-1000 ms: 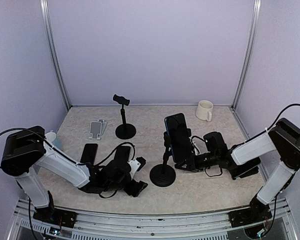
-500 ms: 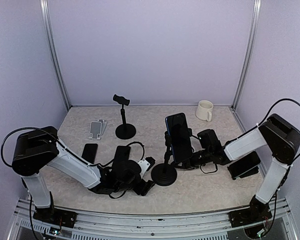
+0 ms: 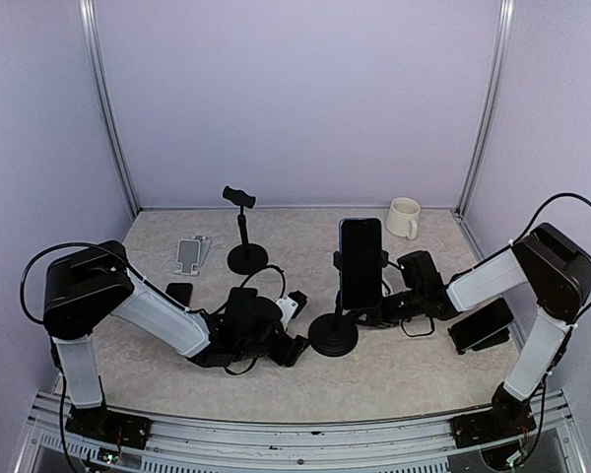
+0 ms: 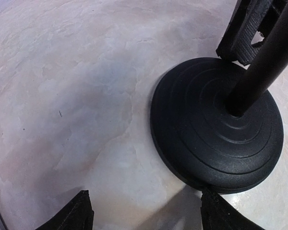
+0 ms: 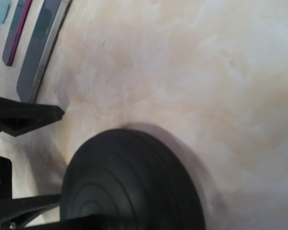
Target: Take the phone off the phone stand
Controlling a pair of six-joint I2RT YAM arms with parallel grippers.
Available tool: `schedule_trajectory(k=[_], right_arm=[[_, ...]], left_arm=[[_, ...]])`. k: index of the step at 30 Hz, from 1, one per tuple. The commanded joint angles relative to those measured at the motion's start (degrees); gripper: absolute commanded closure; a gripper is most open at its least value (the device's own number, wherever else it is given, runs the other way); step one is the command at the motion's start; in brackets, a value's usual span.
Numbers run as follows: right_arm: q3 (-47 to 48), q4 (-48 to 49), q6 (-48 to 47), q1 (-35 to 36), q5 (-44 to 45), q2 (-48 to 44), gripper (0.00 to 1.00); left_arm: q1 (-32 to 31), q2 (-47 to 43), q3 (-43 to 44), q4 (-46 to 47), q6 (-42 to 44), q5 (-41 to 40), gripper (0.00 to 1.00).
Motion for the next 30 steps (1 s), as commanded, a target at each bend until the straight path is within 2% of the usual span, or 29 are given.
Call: schedule_trajectory(k=[1,14,20,30], right_arm=[[-1.0,-1.7,-1.1,0.2,-1.3,-0.3,0.65],[-8.5,-0.2,0.4,0.3,-1.7,-4.6,0.66],[-9.8,2.2,2.3,1.1,-2.2,-4.4,0.67],[-11.7,6.3,5.7,4.8,-1.6,-2.9,0.69]], left_arm=[[1.1,5.6,2.2,-6.2,-0.3,2.3,0.25],[4.4,8.1,4.6,-4.9,-2.0,6.2,0.24],[4.5,1.3,-1.2,-3.0,-1.9,6.2,0.18],[3.7,-9.5,-11.1,-0.3,-4.0,7.2,0.14]])
